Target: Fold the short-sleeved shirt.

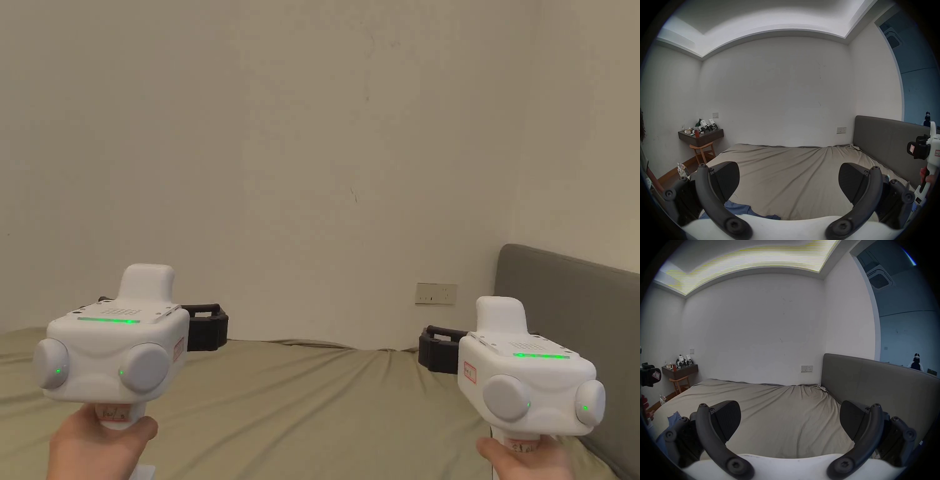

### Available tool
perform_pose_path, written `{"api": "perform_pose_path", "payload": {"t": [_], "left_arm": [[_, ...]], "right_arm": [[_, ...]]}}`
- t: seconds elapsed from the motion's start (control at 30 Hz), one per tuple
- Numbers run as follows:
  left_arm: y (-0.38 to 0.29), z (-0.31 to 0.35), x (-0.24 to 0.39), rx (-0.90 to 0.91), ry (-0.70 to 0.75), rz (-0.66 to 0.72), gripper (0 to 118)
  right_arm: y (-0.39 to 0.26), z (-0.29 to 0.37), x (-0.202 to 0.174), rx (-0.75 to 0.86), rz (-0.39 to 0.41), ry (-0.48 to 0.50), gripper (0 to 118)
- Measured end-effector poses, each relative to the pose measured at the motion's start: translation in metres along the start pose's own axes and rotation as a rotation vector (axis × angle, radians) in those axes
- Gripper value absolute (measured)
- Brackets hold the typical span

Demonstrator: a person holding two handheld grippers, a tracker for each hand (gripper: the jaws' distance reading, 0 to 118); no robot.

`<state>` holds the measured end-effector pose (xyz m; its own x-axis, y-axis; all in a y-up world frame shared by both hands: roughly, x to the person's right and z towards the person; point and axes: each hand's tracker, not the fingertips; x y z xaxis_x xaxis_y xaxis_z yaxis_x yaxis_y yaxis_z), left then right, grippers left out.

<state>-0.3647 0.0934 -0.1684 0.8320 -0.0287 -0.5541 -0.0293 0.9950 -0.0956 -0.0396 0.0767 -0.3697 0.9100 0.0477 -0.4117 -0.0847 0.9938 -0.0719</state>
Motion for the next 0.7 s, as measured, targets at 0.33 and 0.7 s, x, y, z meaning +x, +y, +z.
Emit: {"api": "perform_pose_path", "payload": {"t": [0.33,0.7], "left_arm": [[-0.002,0.001,0.003,-0.021,-0.009,0.015,118],[-0.007,0.006,-0.002,-0.009,-0.072,-0.025,14]], "right_arm": [[0.0,0.002,-0.003,0.003,0.026,0.003,118],[-0.005,0.014,-0.008,0.049,0.048,-0.007,69]]}}
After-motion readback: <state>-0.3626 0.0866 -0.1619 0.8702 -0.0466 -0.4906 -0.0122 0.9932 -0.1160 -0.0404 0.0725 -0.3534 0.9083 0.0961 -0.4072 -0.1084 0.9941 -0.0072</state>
